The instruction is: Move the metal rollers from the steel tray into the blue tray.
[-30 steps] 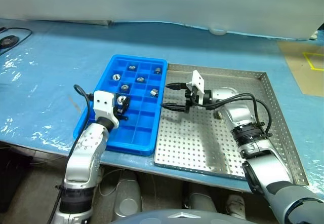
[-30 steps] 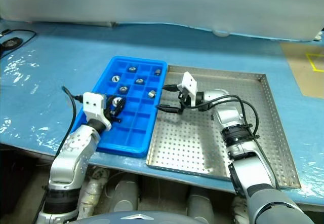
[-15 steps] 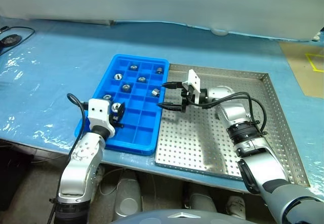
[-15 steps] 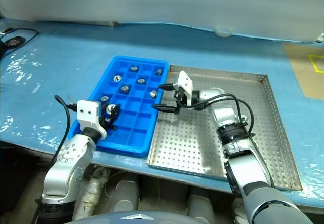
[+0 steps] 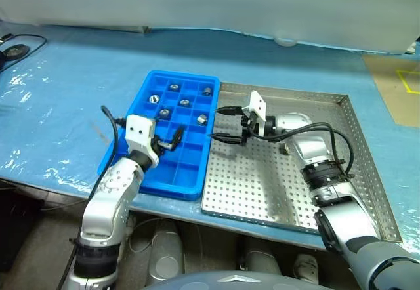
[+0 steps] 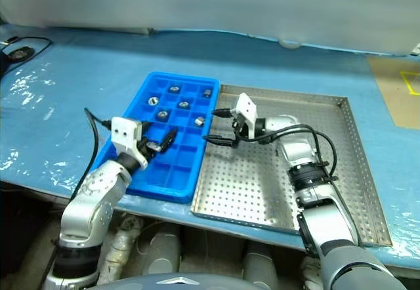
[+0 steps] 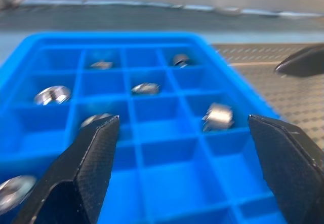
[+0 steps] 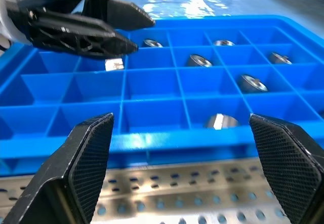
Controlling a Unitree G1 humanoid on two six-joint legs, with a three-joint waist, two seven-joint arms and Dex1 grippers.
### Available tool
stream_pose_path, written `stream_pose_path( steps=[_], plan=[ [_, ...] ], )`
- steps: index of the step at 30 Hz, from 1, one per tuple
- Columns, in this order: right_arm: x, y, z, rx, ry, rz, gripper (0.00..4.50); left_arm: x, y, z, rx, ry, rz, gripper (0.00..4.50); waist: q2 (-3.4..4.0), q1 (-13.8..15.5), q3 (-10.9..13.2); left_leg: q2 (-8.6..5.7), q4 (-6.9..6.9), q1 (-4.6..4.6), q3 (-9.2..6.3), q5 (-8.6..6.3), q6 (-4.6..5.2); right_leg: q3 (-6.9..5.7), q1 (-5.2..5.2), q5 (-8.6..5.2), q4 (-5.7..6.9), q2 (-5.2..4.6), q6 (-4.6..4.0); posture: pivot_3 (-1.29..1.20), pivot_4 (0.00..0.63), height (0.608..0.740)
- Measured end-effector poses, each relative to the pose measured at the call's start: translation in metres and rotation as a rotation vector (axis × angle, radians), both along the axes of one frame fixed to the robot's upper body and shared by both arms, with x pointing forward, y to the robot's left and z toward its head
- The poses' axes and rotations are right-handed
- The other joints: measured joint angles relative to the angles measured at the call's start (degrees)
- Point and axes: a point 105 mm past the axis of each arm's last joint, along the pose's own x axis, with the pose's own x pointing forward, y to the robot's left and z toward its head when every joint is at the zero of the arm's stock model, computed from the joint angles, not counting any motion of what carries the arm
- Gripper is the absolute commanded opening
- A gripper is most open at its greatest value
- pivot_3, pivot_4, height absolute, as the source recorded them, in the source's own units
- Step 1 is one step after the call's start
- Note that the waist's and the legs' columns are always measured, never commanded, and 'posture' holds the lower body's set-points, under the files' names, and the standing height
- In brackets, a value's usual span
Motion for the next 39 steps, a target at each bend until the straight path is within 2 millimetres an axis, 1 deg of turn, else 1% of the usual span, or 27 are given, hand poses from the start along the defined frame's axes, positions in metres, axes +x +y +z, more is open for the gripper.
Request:
stream_pose_path(
  steps=[4,7,8,11,13,16,20,21,25,27,30,35,37,39],
  plan=[
    [-0.003,-0.023,0.001,-0.003,-0.015,-0.117,4.5,0.013,-0.02,-0.002,0.004,0.015,-0.141,4.29,0.0,-1.25,0.0,-0.02,-0.02,0.01,0.03,0.03,-0.04,0.04,0.0,0.0,0.0,0.02,0.01,-0.01,0.15,0.74],
    [-0.01,-0.046,-0.001,-0.019,-0.014,-0.216,4.5,0.024,-0.04,-0.005,0.019,0.026,-0.263,4.29,0.0,-2.24,0.0,-0.04,0.0,0.04,0.04,0.05,-0.07,0.1,0.01,0.02,0.02,0.02,0.03,-0.1,0.15,0.74],
    [-0.012,-0.051,-0.001,-0.019,-0.014,-0.24,4.5,0.026,-0.044,-0.005,0.022,0.026,-0.289,4.29,0.0,-2.75,0.0,-0.05,0.0,0.06,0.06,0.05,-0.07,0.14,0.01,0.02,0.03,0.03,0.03,-0.1,0.15,0.74],
    [-0.021,-0.066,0.002,-0.012,-0.021,-0.315,4.5,0.035,-0.062,-0.002,0.02,0.014,-0.384,4.29,0.0,-4.76,0.0,-0.06,0.01,0.16,0.1,0.05,-0.07,0.21,0.05,0.04,0.05,0.02,0.06,-0.21,0.15,0.74],
    [-0.03,-0.077,0.004,-0.015,-0.034,-0.373,4.5,0.041,-0.079,-0.002,0.023,0.011,-0.457,4.29,0.0,-5.8,0.0,-0.06,0.0,0.22,0.13,0.05,-0.07,0.24,0.09,0.04,0.04,0.04,0.07,-0.27,0.15,0.74],
    [-0.039,-0.089,0.005,-0.014,-0.037,-0.444,4.5,0.046,-0.099,-0.005,0.049,0.018,-0.56,4.29,0.0,-7.32,-0.01,-0.08,0.01,0.24,0.16,0.04,-0.04,0.28,0.09,0.04,0.01,0.04,0.07,-0.34,0.15,0.74],
    [-0.052,-0.099,0.01,-0.008,-0.056,-0.523,4.5,0.046,-0.127,-0.016,0.089,0.037,-0.704,4.29,0.01,-9.3,-0.01,-0.09,0.0,0.26,0.22,0.02,-0.01,0.32,0.08,0.04,-0.04,0.03,0.08,-0.43,0.15,0.74],
    [-0.054,-0.101,0.011,-0.008,-0.059,-0.538,4.5,0.046,-0.131,-0.018,0.095,0.041,-0.723,4.29,0.01,-9.69,-0.01,-0.09,0.0,0.27,0.23,0.01,0.0,0.33,0.07,0.04,-0.05,0.04,0.08,-0.43,0.15,0.74],
    [-0.068,-0.112,0.008,-0.009,-0.047,-0.606,4.5,0.049,-0.14,-0.019,0.118,0.034,-0.774,4.29,0.01,-10.92,-0.01,-0.09,0.03,0.25,0.24,-0.02,0.05,0.33,0.08,0.03,-0.08,0.03,0.09,-0.47,0.15,0.74],
    [-0.071,-0.113,0.007,-0.006,-0.042,-0.622,4.5,0.051,-0.142,-0.018,0.123,0.025,-0.783,4.29,0.01,-11.38,-0.01,-0.09,0.05,0.25,0.26,-0.03,0.08,0.35,0.08,0.02,-0.09,0.02,0.12,-0.47,0.15,0.74],
    [-0.071,-0.114,0.008,-0.002,-0.041,-0.63,4.5,0.05,-0.145,-0.019,0.117,0.019,-0.796,4.29,0.0,-11.76,-0.01,-0.09,0.06,0.23,0.26,-0.04,0.08,0.34,0.08,-0.08,-0.1,0.02,0.28,-0.46,0.15,0.74],
    [-0.07,-0.114,0.009,0.003,-0.044,-0.636,4.5,0.048,-0.143,-0.022,0.128,0.017,-0.803,4.29,0.0,-12.07,-0.01,-0.09,0.04,0.19,0.26,-0.08,0.14,0.33,0.07,0.01,-0.18,0.02,0.12,-0.43,0.15,0.74],
    [-0.069,-0.112,0.01,0.007,-0.048,-0.628,4.5,0.048,-0.142,-0.025,0.128,0.025,-0.8,4.29,0.01,-12.11,-0.01,-0.09,0.04,0.17,0.26,-0.09,0.16,0.32,0.07,0.02,-0.21,0.02,0.11,-0.42,0.15,0.74],
    [-0.068,-0.11,0.012,0.01,-0.052,-0.619,4.5,0.047,-0.141,-0.024,0.127,0.019,-0.799,4.29,0.01,-12.11,-0.01,-0.09,0.04,0.16,0.26,-0.09,0.17,0.32,0.07,0.02,-0.21,0.01,0.11,-0.42,0.15,0.74]
  ],
)
